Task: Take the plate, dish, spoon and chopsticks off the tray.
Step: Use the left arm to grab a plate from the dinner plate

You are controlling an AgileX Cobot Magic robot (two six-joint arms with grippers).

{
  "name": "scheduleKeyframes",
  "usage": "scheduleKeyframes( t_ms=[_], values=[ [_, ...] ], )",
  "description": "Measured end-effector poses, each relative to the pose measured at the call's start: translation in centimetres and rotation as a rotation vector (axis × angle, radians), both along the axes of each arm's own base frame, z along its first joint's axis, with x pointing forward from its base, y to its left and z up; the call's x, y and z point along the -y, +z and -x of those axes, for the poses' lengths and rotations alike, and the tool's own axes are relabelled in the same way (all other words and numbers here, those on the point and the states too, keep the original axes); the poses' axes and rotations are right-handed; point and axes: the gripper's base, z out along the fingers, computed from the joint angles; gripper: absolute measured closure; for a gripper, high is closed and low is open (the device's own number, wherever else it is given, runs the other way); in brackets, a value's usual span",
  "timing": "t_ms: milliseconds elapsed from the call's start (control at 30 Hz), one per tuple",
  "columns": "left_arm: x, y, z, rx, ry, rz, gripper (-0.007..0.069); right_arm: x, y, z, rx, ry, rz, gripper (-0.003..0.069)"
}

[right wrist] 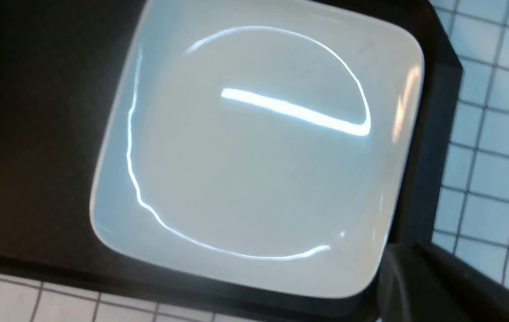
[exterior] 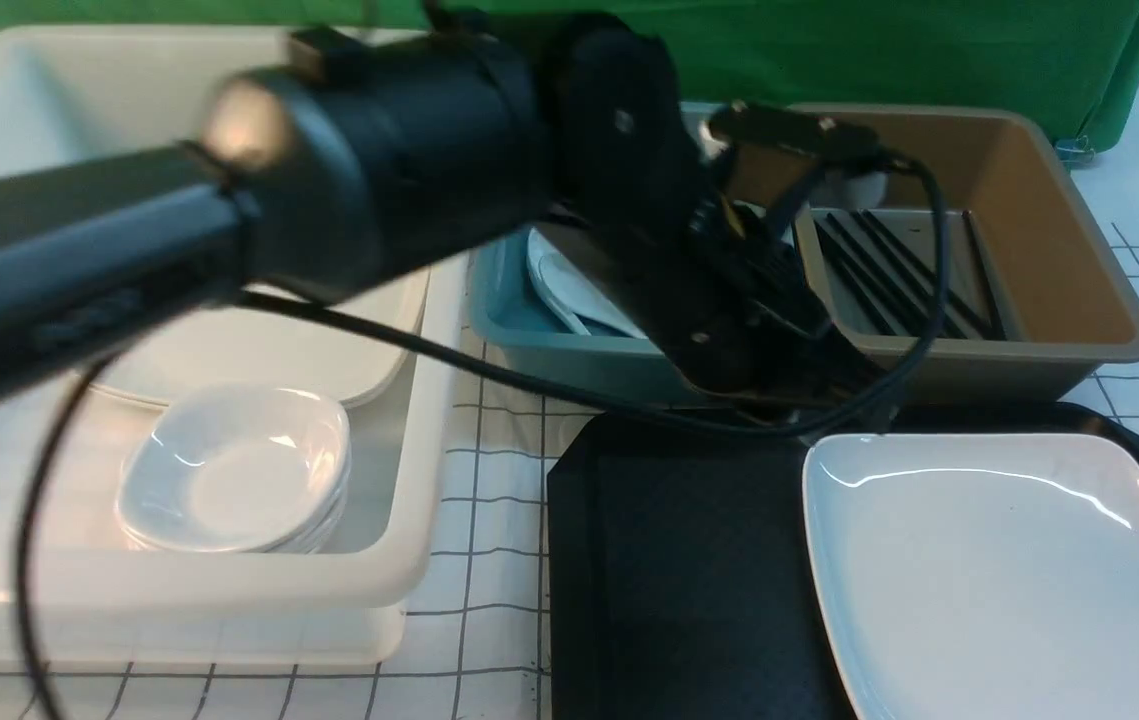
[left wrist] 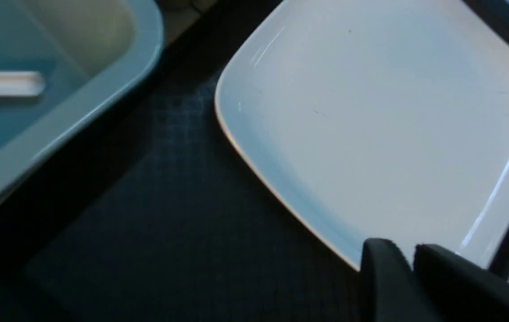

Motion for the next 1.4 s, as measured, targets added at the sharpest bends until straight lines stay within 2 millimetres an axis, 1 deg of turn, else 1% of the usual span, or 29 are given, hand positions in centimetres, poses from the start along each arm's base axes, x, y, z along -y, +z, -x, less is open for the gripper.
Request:
scheduleKeyframes(
  t_ms=[33, 67, 100, 133, 167, 200, 267, 300, 333, 367, 400, 567, 700, 733, 767, 867, 900, 933, 967, 1000, 1033, 1067, 1100, 1300, 1333, 1400],
  values=[
    [0.8, -1.5, -0.8, -0.026, 0.01, -0.014, 0.0407, 0.1, 0.1, 0.8, 0.02, -0.011, -0.013, 0.0653],
    [1.3, -2.3, -1.3, -0.036, 0.019, -0.017, 0.0379, 0.1, 0.1, 1.3, 0.031, -0.012, -0.021, 0.0653],
    [1.9, -3.4, -2.0, -0.043, 0.029, -0.023, 0.0333, 0.0, 0.2, 1.8, 0.041, -0.008, -0.04, 0.0653],
    [2.5, -4.6, -2.7, -0.049, 0.039, -0.032, 0.0267, -0.3, 0.1, 2.1, 0.047, 0.001, -0.065, 0.0653],
    [2.6, -4.8, -2.9, -0.05, 0.04, -0.033, 0.0267, -0.3, 0.2, 2.3, 0.05, 0.004, -0.069, 0.0653],
    [3.1, -6.2, -3.6, -0.054, 0.042, -0.05, 0.02, -0.6, 0.3, 2.6, 0.054, 0.02, -0.102, 0.0653],
    [3.7, -7.5, -4.3, -0.057, 0.042, -0.062, 0.013, -1.0, 0.3, 2.7, 0.056, 0.044, -0.132, 0.0653],
    [3.9, -7.8, -4.5, -0.056, 0.042, -0.062, 0.0109, -1.1, 0.3, 2.7, 0.056, 0.052, -0.143, 0.0653],
    [4.1, -8.5, -4.8, -0.056, 0.045, -0.062, 0.0083, -1.2, 0.4, 2.7, 0.058, 0.065, -0.155, 0.0653],
    [4.3, -8.7, -5.0, -0.05, 0.048, -0.058, 0.0074, -1.3, 0.4, 2.7, 0.059, 0.07, -0.161, 0.0653],
    [4.5, -9.3, -5.2, -0.043, 0.055, -0.052, 0.0061, -1.4, 0.4, 2.8, 0.06, 0.077, -0.171, 0.0653],
    [4.9, -10.8, -6.0, -0.008, 0.071, -0.038, 0.0053, -1.5, 0.5, 2.8, 0.062, 0.09, -0.178, 0.0653],
    [5.1, -12.2, -6.2, -0.012, 0.077, -0.043, 0.0071, -1.5, 0.5, 2.8, 0.062, 0.093, -0.177, 0.065],
    [5.1, -12.3, -6.2, -0.013, 0.078, -0.044, 0.0074, -1.5, 0.5, 2.8, 0.062, 0.093, -0.177, 0.065],
    [5.2, -12.8, -6.3, -0.024, 0.082, -0.042, 0.0088, -1.5, 0.5, 2.8, 0.062, 0.093, -0.178, 0.065],
    [5.4, -13.0, -6.3, -0.027, 0.083, -0.023, 0.0147, -1.5, 0.5, 2.8, 0.063, 0.096, -0.176, 0.0649],
    [5.4, -13.0, -6.3, -0.03, 0.085, -0.02, 0.019, -1.5, 0.5, 2.8, 0.064, 0.1, -0.174, 0.0649],
    [5.4, -13.0, -6.3, -0.029, 0.084, -0.02, 0.0199, -1.5, 0.5, 2.8, 0.064, 0.1, -0.174, 0.0649],
    [5.4, -13.1, -6.3, -0.03, 0.084, -0.02, 0.0248, -1.5, 0.5, 2.8, 0.064, 0.102, -0.172, 0.0649],
    [5.4, -13.2, -6.3, -0.031, 0.085, -0.018, 0.033, -1.5, 0.5, 2.8, 0.064, 0.104, -0.171, 0.0649],
    [5.5, -13.2, -6.3, -0.031, 0.086, -0.016, 0.0355, -1.5, 0.5, 2.8, 0.065, 0.105, -0.171, 0.0649],
    [5.5, -13.1, -6.4, -0.04, 0.106, 0.004, 0.0432, -1.5, 0.5, 2.8, 0.064, 0.108, -0.169, 0.0649],
    [5.5, -12.9, -6.5, -0.054, 0.121, 0.022, 0.0465, -1.5, 0.4, 2.8, 0.063, 0.11, -0.167, 0.0649],
    [5.6, -12.3, -6.1, -0.085, 0.119, 0.03, 0.0474, -1.5, 0.5, 2.7, 0.078, 0.112, -0.165, 0.0649],
    [5.5, -11.9, -6.0, -0.087, 0.109, 0.025, 0.0479, -1.5, 0.5, 2.6, 0.084, 0.11, -0.165, 0.0649],
    [5.2, -10.1, -5.6, -0.08, 0.087, 0.027, 0.0509, -1.5, 0.7, 2.6, 0.096, 0.11, -0.165, 0.0649]
  ],
)
